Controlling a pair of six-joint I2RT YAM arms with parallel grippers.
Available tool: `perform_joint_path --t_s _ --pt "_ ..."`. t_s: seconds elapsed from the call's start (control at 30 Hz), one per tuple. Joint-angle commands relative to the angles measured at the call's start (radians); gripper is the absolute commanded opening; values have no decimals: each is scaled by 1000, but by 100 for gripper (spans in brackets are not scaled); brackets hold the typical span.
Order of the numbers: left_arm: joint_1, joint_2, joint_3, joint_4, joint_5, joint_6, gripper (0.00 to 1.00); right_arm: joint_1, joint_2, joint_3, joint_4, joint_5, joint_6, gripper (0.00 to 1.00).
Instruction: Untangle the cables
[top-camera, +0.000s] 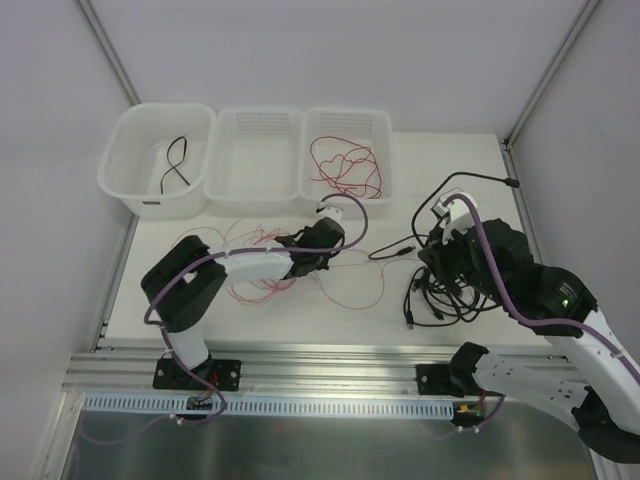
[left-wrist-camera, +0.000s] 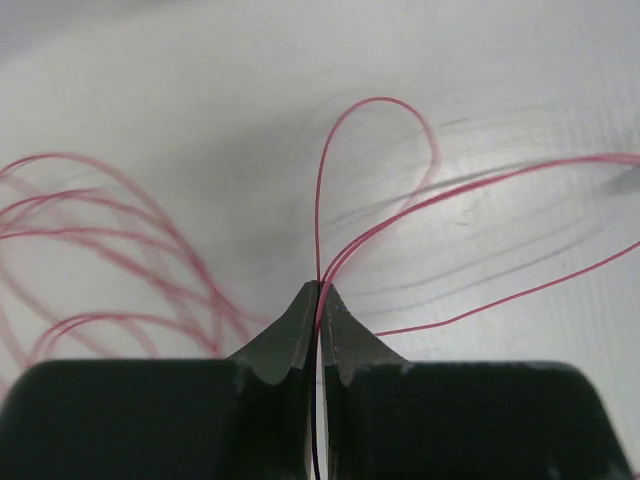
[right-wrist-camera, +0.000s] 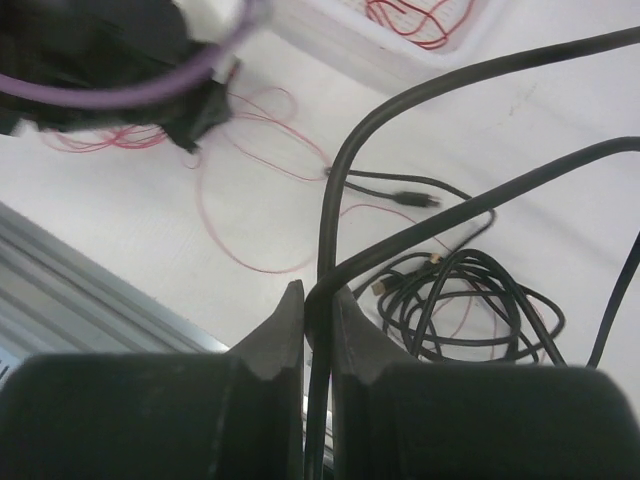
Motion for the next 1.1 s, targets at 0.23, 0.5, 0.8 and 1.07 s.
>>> perform_joint_path --t_s 0.23,0.5,0.8,1.07 --pt "170 -633 -120 -228 -208 83 0 -68 -15 -32 -62 271 18 1" --pt "176 -891 -25 -337 -114 140 0 -217 111 -113 -55 75 19 12" --pt "176 -936 1 -395 -56 148 0 -219 205 -147 13 -234 -22 56" --pt "176 -949 -37 -412 21 93 0 -136 290 35 -21 -376 -263 67"
